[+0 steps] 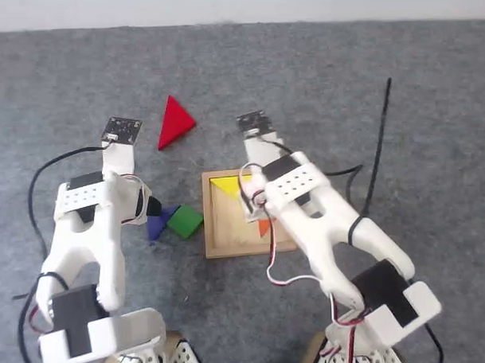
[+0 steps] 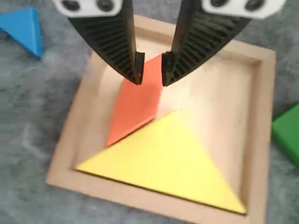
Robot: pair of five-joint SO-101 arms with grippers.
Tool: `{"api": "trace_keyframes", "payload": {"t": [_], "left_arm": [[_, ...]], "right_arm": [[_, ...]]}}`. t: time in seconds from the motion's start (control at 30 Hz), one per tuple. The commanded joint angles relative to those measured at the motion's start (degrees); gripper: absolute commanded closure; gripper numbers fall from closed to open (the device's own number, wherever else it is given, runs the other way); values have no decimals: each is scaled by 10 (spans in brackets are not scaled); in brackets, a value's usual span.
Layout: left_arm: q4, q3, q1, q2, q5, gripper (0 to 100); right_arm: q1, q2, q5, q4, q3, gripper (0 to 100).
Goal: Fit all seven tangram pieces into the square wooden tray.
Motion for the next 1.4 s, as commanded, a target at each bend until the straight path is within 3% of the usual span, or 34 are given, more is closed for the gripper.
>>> {"api": "trace_keyframes", "payload": {"t": [0.0, 0.17, 0.43, 0.83, 1.37], "left_arm": [[-7, 0, -4, -14, 4, 758], [-7, 0, -4, -14, 4, 758], [-7, 0, -4, -14, 4, 758], [-7, 1, -2, -14, 4, 758], [-7, 1, -2, -14, 4, 758]], "right_arm": [[-12, -6, 1, -5, -33, 930], [5, -13, 1, -2, -33, 930], [-75, -27, 2, 9, -29, 996], [40, 48, 11, -49, -33, 992], [92, 48, 38, -131, -33, 992]]}}
